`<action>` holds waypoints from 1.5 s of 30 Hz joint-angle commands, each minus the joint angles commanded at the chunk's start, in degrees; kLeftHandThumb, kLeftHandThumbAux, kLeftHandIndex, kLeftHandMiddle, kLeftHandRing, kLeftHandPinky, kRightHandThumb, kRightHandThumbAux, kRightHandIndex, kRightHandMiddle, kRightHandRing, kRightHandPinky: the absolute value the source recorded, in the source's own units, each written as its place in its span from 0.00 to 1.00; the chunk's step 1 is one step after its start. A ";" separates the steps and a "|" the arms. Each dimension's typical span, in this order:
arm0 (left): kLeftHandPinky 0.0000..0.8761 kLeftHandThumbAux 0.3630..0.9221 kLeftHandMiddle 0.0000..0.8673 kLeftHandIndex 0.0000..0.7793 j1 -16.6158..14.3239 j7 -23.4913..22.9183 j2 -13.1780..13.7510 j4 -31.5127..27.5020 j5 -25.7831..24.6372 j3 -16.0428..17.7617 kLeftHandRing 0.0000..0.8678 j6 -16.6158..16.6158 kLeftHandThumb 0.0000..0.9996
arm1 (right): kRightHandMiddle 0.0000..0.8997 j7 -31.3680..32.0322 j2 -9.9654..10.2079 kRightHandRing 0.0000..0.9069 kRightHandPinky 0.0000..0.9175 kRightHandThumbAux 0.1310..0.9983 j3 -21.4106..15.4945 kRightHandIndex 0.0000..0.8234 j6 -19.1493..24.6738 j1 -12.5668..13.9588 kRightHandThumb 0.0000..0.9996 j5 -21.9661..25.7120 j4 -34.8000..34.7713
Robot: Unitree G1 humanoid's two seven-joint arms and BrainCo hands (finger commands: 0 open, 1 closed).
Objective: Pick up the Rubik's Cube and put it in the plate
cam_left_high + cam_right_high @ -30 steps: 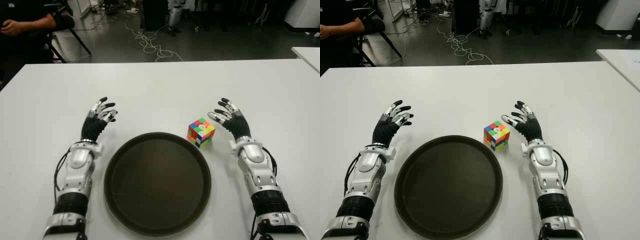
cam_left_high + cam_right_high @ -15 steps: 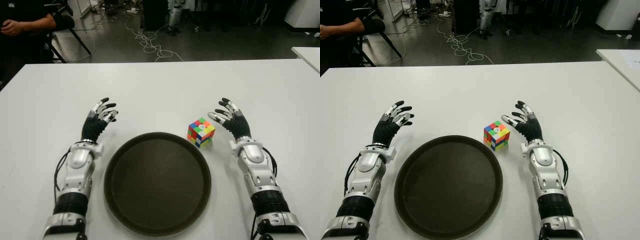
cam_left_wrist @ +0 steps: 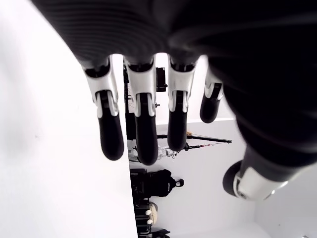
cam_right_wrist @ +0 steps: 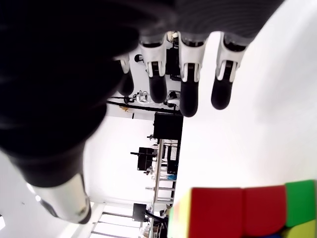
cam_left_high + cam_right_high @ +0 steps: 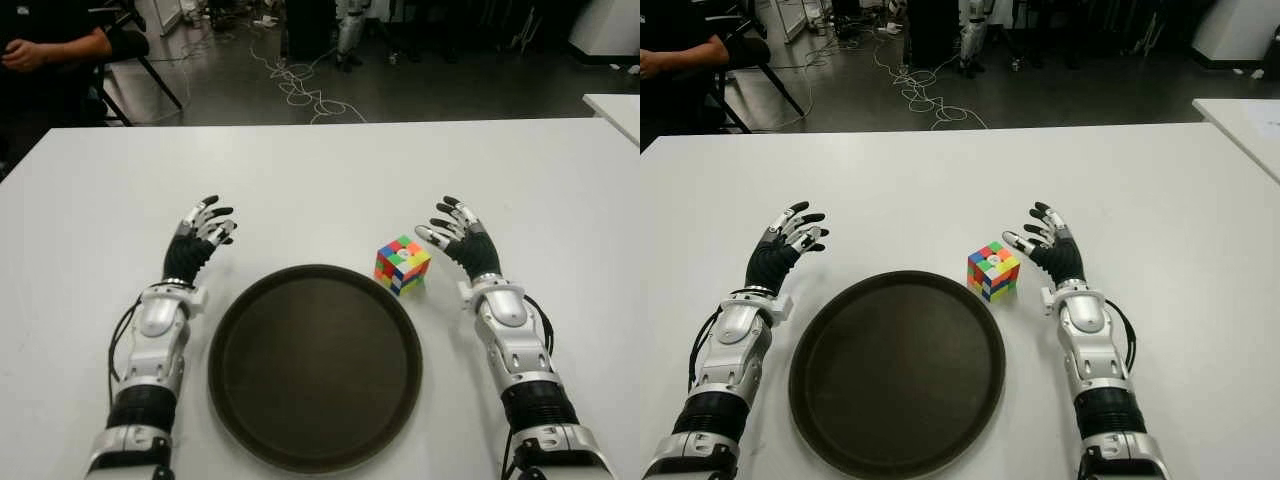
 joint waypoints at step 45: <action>0.44 0.48 0.34 0.23 -0.97 0.29 0.38 2.10 0.44 -0.12 0.39 -0.21 0.58 | 0.25 -0.23 -2.18 0.26 0.28 0.70 2.46 0.13 -2.62 5.24 0.06 -5.41 -15.45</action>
